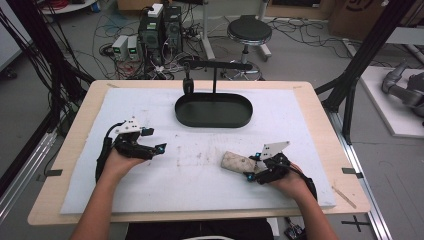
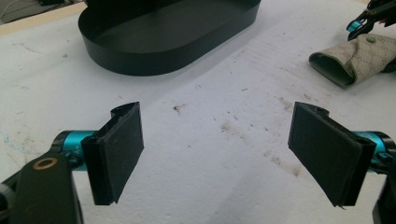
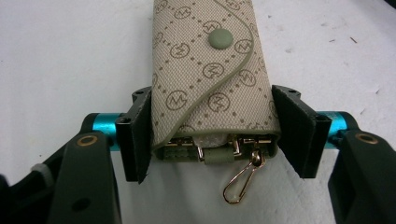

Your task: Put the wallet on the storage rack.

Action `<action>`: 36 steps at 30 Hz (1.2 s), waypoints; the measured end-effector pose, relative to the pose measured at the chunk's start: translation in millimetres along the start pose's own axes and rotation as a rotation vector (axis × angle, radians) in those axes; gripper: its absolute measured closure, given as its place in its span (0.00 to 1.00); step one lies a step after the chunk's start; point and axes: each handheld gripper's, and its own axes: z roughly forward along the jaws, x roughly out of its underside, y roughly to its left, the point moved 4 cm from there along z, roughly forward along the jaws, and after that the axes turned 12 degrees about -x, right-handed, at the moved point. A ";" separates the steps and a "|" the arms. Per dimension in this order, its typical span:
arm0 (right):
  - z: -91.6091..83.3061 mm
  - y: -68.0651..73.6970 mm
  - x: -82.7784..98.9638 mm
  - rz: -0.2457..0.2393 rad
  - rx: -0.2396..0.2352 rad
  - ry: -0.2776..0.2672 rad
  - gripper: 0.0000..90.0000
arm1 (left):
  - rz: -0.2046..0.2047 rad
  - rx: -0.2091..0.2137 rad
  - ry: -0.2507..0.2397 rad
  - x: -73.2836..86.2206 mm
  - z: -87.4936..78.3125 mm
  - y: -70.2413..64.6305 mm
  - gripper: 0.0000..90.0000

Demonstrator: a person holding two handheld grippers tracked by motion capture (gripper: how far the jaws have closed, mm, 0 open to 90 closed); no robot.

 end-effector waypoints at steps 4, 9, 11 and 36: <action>-0.6 -0.3 -0.6 -0.008 0.010 -0.001 0.41 | -0.005 0.000 -0.007 -0.5 -1.3 0.9 0.20; -5.7 0.2 -6.7 -0.004 0.022 -0.049 0.41 | -0.003 -0.012 -0.011 -0.7 -3.7 2.7 0.20; -8.3 0.5 -11.1 -0.001 0.021 -0.060 0.41 | 0.000 -0.016 -0.003 0.0 -2.6 2.9 0.20; -32.5 -24.2 -76.3 -0.051 0.052 -0.110 0.41 | 0.028 -0.064 0.005 1.1 -9.6 5.1 0.20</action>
